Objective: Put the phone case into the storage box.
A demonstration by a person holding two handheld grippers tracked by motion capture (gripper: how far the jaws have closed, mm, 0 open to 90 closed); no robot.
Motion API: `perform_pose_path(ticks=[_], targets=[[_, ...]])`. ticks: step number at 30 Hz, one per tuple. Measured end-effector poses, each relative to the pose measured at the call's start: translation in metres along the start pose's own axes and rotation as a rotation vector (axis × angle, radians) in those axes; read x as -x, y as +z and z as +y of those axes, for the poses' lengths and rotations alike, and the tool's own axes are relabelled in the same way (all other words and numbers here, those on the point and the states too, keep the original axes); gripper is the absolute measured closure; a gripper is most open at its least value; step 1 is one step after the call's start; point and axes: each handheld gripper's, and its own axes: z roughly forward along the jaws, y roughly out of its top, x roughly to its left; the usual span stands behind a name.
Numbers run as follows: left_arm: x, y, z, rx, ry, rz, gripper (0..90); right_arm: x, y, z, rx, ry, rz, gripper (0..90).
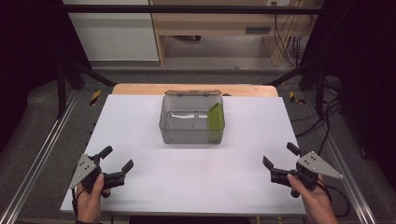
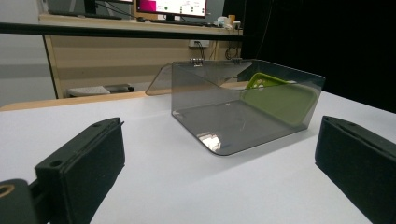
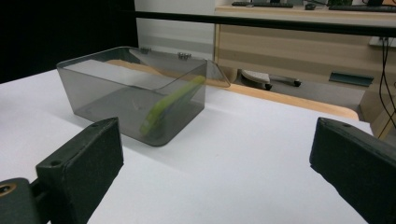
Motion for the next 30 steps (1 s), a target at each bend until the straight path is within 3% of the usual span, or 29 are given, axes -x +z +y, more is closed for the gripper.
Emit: perform_pose_path(ticks=[14, 30], targets=[[0.001, 0.0, 0.0, 0.004, 0.003, -0.007, 1.3, -0.01, 0.017, -0.035, 0.026, 0.024, -0.009, 3.4], [0.008, 0.004, -0.002, -0.007, 0.024, -0.032, 1.2, -0.015, 0.033, -0.05, 0.018, 0.027, 0.01, 3.3]])
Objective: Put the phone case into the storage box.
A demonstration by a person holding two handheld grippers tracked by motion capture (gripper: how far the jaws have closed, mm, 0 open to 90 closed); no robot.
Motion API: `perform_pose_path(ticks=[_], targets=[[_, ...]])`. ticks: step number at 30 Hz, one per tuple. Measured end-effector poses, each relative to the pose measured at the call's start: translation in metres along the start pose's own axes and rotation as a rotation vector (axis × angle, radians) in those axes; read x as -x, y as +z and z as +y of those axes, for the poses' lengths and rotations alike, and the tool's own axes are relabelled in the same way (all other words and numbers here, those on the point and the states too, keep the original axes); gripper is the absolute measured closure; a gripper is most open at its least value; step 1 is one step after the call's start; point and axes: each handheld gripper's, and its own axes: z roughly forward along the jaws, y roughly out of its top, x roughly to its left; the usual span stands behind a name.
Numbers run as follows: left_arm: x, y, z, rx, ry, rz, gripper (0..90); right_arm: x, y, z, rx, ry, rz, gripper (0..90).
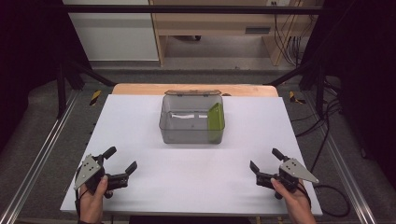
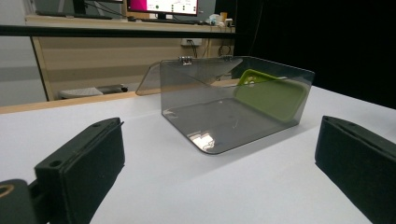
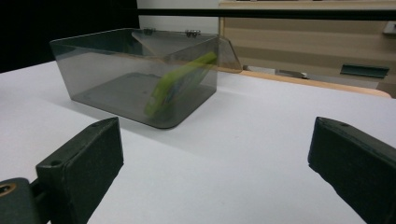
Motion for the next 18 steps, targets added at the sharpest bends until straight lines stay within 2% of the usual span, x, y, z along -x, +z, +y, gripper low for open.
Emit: perform_pose_path(ticks=[5, 9, 18], targets=[[0.001, 0.001, -0.001, 0.005, -0.01, -0.006, 1.2, -0.003, 0.007, -0.001, 0.002, 0.009, 0.017, 3.4], [0.001, 0.0, -0.001, 0.028, -0.057, -0.017, 1.2, -0.004, 0.013, 0.001, 0.002, 0.006, 0.026, 3.4], [0.003, 0.001, -0.001, 0.036, -0.054, -0.005, 1.2, -0.011, 0.03, 0.008, 0.0, 0.007, 0.046, 3.6]])
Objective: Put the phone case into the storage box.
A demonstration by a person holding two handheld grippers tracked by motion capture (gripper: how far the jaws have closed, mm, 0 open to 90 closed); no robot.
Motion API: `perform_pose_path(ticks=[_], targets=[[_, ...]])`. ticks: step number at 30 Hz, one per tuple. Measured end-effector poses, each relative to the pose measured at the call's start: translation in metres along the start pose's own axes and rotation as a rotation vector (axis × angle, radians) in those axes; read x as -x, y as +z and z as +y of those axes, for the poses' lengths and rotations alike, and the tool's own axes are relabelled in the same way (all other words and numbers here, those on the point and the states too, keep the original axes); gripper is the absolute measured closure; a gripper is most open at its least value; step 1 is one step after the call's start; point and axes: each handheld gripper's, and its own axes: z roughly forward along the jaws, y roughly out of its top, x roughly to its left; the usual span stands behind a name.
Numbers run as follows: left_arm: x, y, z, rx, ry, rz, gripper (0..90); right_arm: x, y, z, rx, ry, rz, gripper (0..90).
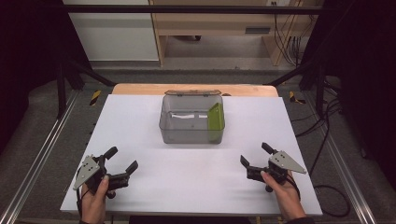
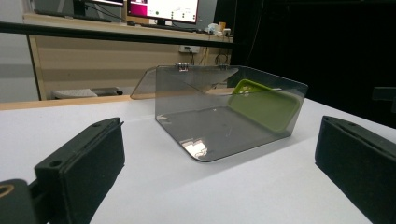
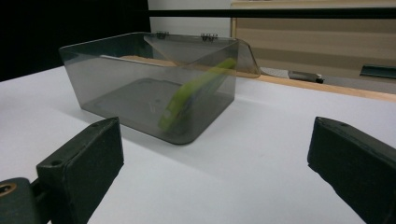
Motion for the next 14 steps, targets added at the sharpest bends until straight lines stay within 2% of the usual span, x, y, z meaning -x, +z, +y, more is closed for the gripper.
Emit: perform_pose_path(ticks=[5, 7, 11, 14], targets=[[0.001, 0.001, -0.001, -0.002, -0.005, 0.006, 1.2, -0.004, 0.012, 0.001, -0.013, 0.001, 0.0, 3.6], [0.001, 0.001, -0.001, -0.001, -0.007, 0.007, 1.2, -0.006, 0.017, 0.0, -0.032, -0.006, -0.016, 3.7], [0.0, 0.0, 0.0, -0.003, -0.009, 0.009, 1.2, -0.006, 0.02, -0.002, -0.05, -0.009, -0.021, 3.8], [0.0, 0.001, 0.0, -0.003, -0.014, 0.008, 1.2, -0.004, 0.019, -0.002, -0.065, 0.001, -0.043, 3.8]])
